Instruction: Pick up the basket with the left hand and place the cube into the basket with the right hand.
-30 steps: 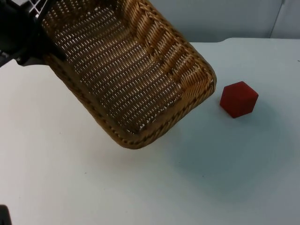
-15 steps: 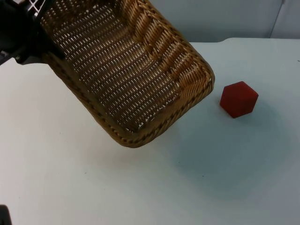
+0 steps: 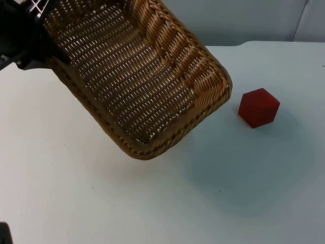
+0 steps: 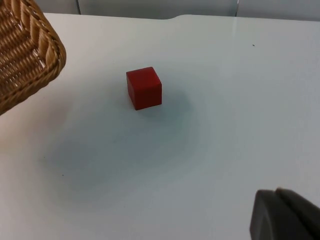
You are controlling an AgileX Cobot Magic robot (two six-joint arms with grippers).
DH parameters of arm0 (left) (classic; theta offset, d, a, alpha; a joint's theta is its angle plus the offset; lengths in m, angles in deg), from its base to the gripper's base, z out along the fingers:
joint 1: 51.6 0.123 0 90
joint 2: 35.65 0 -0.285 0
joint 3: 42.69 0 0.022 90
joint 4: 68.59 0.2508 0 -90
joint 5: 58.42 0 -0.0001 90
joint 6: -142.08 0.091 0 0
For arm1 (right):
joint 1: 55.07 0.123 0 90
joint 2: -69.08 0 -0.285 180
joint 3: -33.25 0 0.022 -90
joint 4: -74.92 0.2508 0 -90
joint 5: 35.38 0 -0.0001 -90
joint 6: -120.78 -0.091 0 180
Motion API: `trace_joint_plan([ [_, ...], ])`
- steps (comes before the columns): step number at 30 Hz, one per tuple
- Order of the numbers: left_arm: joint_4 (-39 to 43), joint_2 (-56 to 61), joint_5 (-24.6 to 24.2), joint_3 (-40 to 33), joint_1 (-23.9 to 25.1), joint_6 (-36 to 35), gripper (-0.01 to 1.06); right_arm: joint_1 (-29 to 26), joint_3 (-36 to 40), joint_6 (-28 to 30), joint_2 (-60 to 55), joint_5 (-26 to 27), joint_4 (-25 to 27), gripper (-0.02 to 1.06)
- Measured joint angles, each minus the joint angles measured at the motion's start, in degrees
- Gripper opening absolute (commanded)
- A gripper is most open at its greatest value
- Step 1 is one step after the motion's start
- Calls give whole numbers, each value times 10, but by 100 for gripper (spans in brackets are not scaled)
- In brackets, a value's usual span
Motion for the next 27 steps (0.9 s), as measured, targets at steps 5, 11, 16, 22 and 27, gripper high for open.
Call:
trace_joint_plan([
  [5,0,0,0,0,0,0,0,0,0,0,0,0,0,0],
  [11,0,0,0,0,0,0,0,0,0,-16,0,0,-9,0],
  [16,0,0,0,0,0,0,0,0,-4,-47,0,47,-32,0],
  [22,0,0,0,0,0,0,0,0,-8,-56,-25,261,-34,0],
  [27,0,0,1,0,0,0,0,0,-10,-55,-144,365,-40,0],
])
